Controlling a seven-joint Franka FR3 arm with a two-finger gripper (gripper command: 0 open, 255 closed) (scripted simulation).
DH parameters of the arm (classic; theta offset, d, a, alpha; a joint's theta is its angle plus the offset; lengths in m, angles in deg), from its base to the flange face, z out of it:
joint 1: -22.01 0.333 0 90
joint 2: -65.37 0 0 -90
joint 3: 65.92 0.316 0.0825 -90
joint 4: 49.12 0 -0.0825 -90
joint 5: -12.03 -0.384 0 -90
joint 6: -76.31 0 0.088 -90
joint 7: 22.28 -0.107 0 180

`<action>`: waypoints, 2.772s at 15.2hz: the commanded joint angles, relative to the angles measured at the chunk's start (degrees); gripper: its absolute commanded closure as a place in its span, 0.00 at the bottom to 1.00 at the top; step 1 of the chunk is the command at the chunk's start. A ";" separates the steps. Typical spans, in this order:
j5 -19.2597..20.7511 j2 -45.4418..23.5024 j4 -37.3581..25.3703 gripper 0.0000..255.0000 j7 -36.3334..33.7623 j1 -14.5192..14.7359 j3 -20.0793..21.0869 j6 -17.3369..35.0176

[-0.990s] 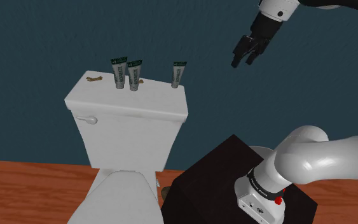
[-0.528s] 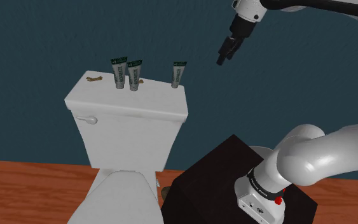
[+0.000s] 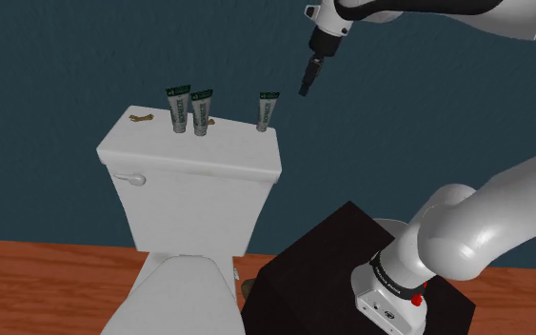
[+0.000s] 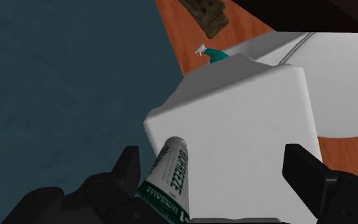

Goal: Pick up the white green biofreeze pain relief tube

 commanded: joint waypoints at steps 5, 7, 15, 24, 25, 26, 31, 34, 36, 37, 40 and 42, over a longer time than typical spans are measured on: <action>-2.72 -13.47 -10.75 0.00 14.99 2.60 -0.90 2.16; -3.60 -17.59 -14.33 0.00 19.53 3.09 -0.54 2.47; -4.71 -23.44 -16.05 0.00 25.45 3.56 0.37 6.31; -4.75 -23.41 -13.48 1.00 25.64 3.42 0.41 8.82; -4.73 -23.35 -13.40 1.00 25.60 3.44 0.43 8.84; -4.73 -23.36 -13.46 1.00 25.62 3.43 0.42 8.79; -4.71 -23.49 -15.67 1.00 25.45 3.48 0.46 6.74; -4.63 -23.19 -17.60 1.00 25.39 3.48 0.44 4.51; -4.59 -23.03 -18.94 1.00 25.35 3.47 0.43 3.01; -4.57 -22.98 -19.64 1.00 25.34 3.47 0.43 2.26; -4.54 -22.88 -21.83 1.00 25.30 3.45 0.41 -0.03; -4.53 -22.88 -23.37 1.00 25.29 3.44 0.40 -1.57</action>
